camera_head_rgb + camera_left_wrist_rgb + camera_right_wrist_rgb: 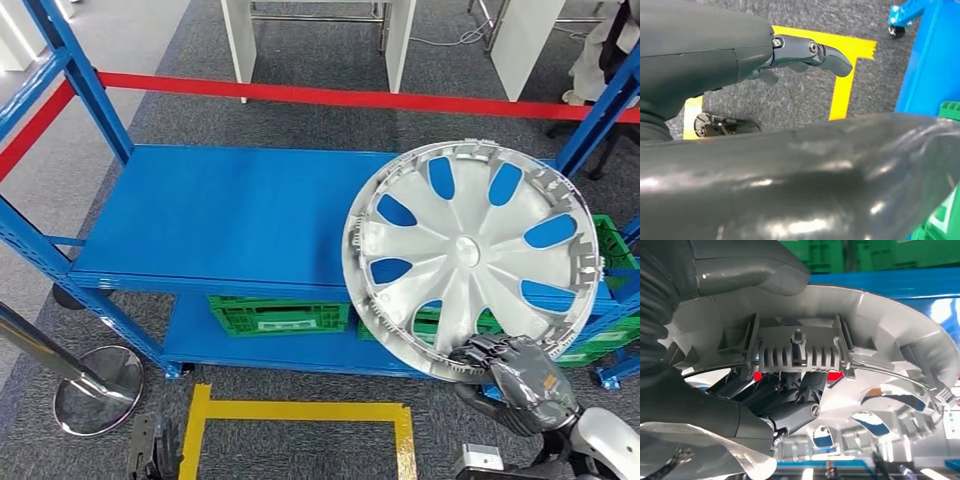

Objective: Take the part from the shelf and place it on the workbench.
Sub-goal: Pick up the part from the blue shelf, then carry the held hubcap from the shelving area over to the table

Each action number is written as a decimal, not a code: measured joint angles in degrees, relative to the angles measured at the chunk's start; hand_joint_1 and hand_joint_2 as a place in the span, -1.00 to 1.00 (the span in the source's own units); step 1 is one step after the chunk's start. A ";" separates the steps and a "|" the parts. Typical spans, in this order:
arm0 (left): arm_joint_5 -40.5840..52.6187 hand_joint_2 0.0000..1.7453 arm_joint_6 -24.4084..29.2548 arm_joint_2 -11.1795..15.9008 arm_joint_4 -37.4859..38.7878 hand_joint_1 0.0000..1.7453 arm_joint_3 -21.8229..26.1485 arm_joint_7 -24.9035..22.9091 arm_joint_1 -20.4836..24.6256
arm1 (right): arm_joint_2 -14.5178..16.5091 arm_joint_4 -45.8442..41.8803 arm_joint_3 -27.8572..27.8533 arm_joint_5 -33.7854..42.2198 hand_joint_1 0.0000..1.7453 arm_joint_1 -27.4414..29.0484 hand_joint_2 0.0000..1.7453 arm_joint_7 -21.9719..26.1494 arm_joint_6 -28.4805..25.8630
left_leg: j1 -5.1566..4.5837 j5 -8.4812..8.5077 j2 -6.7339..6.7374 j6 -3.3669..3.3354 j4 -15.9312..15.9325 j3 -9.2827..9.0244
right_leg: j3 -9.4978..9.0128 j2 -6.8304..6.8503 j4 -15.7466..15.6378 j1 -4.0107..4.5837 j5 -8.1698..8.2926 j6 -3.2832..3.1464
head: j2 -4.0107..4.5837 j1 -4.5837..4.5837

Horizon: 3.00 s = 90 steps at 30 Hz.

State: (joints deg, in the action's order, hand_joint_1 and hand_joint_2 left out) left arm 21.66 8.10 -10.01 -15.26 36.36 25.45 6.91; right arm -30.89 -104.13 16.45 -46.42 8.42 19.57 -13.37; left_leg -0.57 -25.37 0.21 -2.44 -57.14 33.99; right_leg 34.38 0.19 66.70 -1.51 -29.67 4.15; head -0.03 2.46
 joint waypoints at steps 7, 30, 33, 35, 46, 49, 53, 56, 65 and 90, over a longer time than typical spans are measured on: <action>0.04 -1.00 0.51 0.07 0.00 -1.00 0.05 0.47 -0.23 | 0.96 -0.60 -0.06 0.79 1.00 0.17 1.00 -0.05 -3.17 | -0.12 -0.56 -0.19 2.00 -3.38 2.22 | -5.32 -0.34 -9.02 0.03 -1.33 -2.52 | 0.01 0.04; -3.81 -1.00 9.38 -1.45 -0.07 -1.00 0.55 -11.51 12.96 | 6.16 9.13 7.99 4.72 1.00 -16.19 1.00 2.17 2.96 | 0.14 -0.29 -0.19 -0.08 -0.35 -0.76 | 2.01 -0.01 0.19 -0.27 -0.98 -0.24 | 0.01 -0.13; -4.16 -1.00 9.32 -1.51 -0.14 -1.00 0.59 -10.98 13.50 | 6.38 10.23 9.06 5.09 1.00 -17.83 1.00 1.93 2.75 | 0.05 -0.71 -0.23 0.94 -1.97 0.39 | -1.33 -0.10 -6.76 -0.18 0.79 -0.53 | -0.01 -0.29; -4.22 -1.00 9.28 -1.50 -0.17 -1.00 0.61 -10.80 13.64 | 6.49 10.70 9.58 5.15 1.00 -18.28 1.00 1.90 2.66 | -0.08 -0.57 -0.25 1.32 -2.38 1.05 | -1.27 -0.25 -7.07 -0.11 0.40 -1.39 | -0.01 -0.23; -5.74 -1.00 8.30 -1.32 -0.20 -1.00 0.73 -10.15 14.20 | 7.01 12.82 11.95 5.74 1.00 -20.79 1.00 1.83 2.66 | 0.23 -1.31 -0.44 1.67 -9.44 4.62 | -1.50 -0.37 -7.05 0.03 0.58 -2.84 | 0.01 0.09; -6.63 -1.00 7.88 -1.31 -0.20 -1.00 0.74 -9.89 14.89 | 7.03 13.20 12.48 5.94 1.00 -22.65 1.00 1.26 3.02 | -0.14 0.74 -0.71 1.11 -4.15 2.60 | -1.08 -0.47 -7.13 0.09 0.91 -2.22 | -0.01 0.08; -7.68 -1.00 8.14 -1.47 -0.20 -1.00 0.75 -9.85 15.68 | 7.03 13.82 13.33 6.61 1.00 -24.86 1.00 0.87 3.34 | 0.19 1.39 -0.49 0.23 -1.73 2.37 | 0.15 -0.35 -5.72 0.09 -0.91 -1.22 | -0.01 -0.06; -8.35 -1.00 8.27 -1.46 -0.21 -1.00 0.80 -9.76 15.89 | 7.03 14.62 14.00 6.88 1.00 -26.06 1.00 0.87 3.44 | 0.06 2.26 -0.44 -0.53 -1.25 3.21 | 3.55 -0.25 3.69 0.15 -6.82 -1.03 | -0.01 -0.44; -9.50 -1.00 8.11 -1.32 -0.21 -1.00 0.93 -9.75 15.80 | 7.13 16.80 16.11 7.36 1.00 -28.73 1.00 1.02 3.43 | -0.16 5.82 -0.46 0.91 -1.59 6.37 | -5.21 -0.27 -8.48 0.97 -1.85 -1.98 | -0.01 -0.55; -11.60 -1.00 9.46 -0.11 -0.22 -1.00 0.18 -4.58 15.03 | 8.92 19.13 19.10 8.73 1.00 -30.37 1.00 0.96 3.10 | 0.06 2.22 -0.26 -0.01 0.06 2.35 | 6.07 -0.06 7.59 0.21 -2.49 -0.79 | 0.01 -0.39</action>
State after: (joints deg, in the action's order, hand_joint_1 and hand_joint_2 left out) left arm 10.06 17.56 -10.12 -15.47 36.54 20.87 21.94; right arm -21.98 -85.00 35.55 -37.70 -21.94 20.53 -10.26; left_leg -0.51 -23.16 -0.05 -2.46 -57.09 36.34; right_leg 40.45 0.13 74.29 -1.31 -32.16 3.36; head -0.02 2.08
